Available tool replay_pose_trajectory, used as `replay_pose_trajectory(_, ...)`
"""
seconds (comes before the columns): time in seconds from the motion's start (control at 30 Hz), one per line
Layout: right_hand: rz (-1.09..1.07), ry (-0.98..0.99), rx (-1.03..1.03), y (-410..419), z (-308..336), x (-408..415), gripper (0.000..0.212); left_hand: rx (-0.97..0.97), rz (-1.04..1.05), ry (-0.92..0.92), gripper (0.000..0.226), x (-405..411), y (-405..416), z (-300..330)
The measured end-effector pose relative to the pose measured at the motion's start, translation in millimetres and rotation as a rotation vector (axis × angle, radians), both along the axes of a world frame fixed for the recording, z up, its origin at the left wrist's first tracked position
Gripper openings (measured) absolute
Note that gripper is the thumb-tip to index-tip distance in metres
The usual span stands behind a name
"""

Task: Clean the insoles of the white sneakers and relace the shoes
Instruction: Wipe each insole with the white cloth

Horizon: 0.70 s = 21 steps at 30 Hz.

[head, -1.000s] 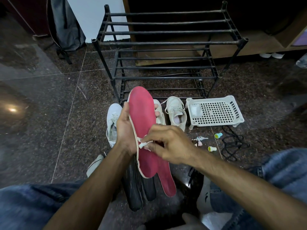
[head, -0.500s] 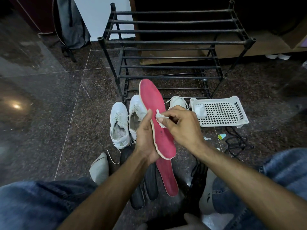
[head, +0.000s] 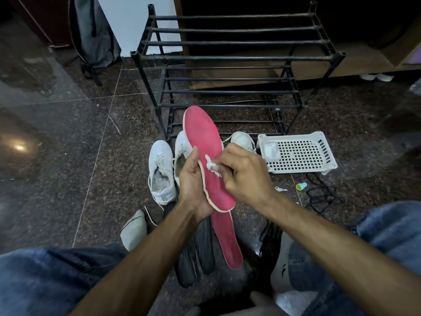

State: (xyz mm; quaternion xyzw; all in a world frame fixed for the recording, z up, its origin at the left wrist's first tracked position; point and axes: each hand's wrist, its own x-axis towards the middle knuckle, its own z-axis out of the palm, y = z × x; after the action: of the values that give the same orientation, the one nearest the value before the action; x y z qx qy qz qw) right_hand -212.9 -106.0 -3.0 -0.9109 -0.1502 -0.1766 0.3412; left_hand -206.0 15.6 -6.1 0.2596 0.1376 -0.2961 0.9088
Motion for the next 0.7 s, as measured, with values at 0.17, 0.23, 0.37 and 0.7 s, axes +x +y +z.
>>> replay_pose_trajectory(0.17, 0.266, 0.117, 0.142, 14.3, -8.3, -30.7, 0.012, 0.048, 0.043, 0.028, 0.068, 11.2, 11.3, -0.7)
replay_pose_trajectory(0.23, 0.331, 0.145, 0.172, 14.1, -10.3, -32.2, 0.012, 0.015, 0.107, 0.021, 0.072, 14.5, 16.1, -0.2)
replay_pose_trajectory(0.37, 0.275, 0.033, 0.04, 8.4, -5.6, -21.3, 0.011, 0.002, 0.041, -0.028, 0.072, 17.3, 16.8, -0.9)
replay_pose_trajectory(0.7, 0.227, 0.19, 0.158, 12.5, -8.4, -21.1, 0.015, 0.019, 0.048, -0.015, 0.068, 16.5, 13.5, -8.0)
